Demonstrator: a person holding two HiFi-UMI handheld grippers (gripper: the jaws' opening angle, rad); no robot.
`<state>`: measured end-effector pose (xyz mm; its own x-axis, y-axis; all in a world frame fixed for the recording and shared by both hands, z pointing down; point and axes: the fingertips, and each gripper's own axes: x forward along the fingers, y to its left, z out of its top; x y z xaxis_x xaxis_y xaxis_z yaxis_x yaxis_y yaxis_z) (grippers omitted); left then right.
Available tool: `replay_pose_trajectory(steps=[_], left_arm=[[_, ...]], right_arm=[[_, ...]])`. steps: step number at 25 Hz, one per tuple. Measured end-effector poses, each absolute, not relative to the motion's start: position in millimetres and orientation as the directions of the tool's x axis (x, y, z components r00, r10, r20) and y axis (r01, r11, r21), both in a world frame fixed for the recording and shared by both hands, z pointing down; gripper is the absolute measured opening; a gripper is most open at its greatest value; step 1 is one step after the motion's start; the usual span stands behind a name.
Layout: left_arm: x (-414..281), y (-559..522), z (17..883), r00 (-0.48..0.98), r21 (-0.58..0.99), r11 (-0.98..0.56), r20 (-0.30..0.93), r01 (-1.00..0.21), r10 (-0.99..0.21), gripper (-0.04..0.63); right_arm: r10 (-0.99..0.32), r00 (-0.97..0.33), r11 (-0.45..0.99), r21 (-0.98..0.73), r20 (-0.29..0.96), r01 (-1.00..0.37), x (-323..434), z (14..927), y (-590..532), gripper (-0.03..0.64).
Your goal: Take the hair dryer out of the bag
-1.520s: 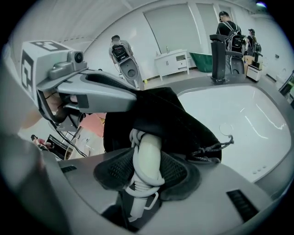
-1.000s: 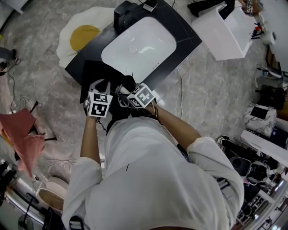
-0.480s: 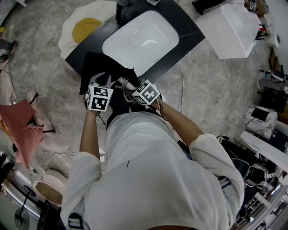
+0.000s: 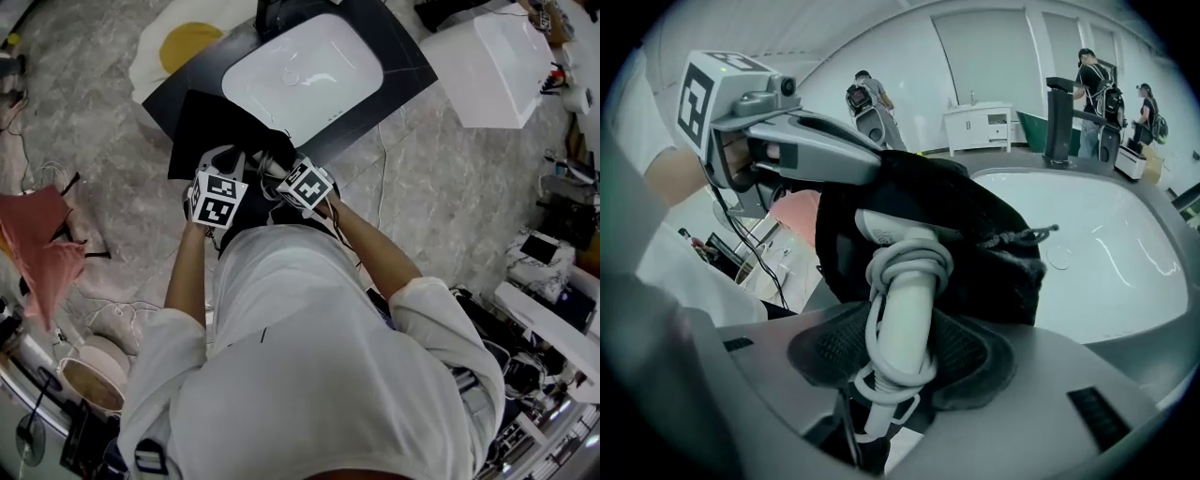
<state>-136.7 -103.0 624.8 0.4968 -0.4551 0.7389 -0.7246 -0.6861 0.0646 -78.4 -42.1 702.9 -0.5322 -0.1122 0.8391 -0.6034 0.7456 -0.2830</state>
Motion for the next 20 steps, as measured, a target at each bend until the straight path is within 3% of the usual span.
replay_pose_trajectory(steps=[4, 12, 20], left_arm=[[-133.8, -99.0, 626.6, 0.5, 0.065, -0.696, 0.742, -0.716, -0.446, 0.061], [-127.6, -89.6, 629.8, 0.504, 0.048, -0.724, 0.748, -0.689, -0.431, 0.061], [-129.2, -95.7, 629.2, 0.488, 0.017, -0.737, 0.76, -0.675, -0.429, 0.061]], right_arm=[[-0.111, -0.508, 0.776, -0.245, 0.854, -0.582, -86.1, 710.6, -41.8, 0.242], [-0.128, -0.498, 0.782, -0.222, 0.857, -0.582, -90.2, 711.8, -38.7, 0.222], [0.051, -0.566, 0.691, -0.438, 0.823, -0.575, -89.4, 698.0, -37.5, 0.193]])
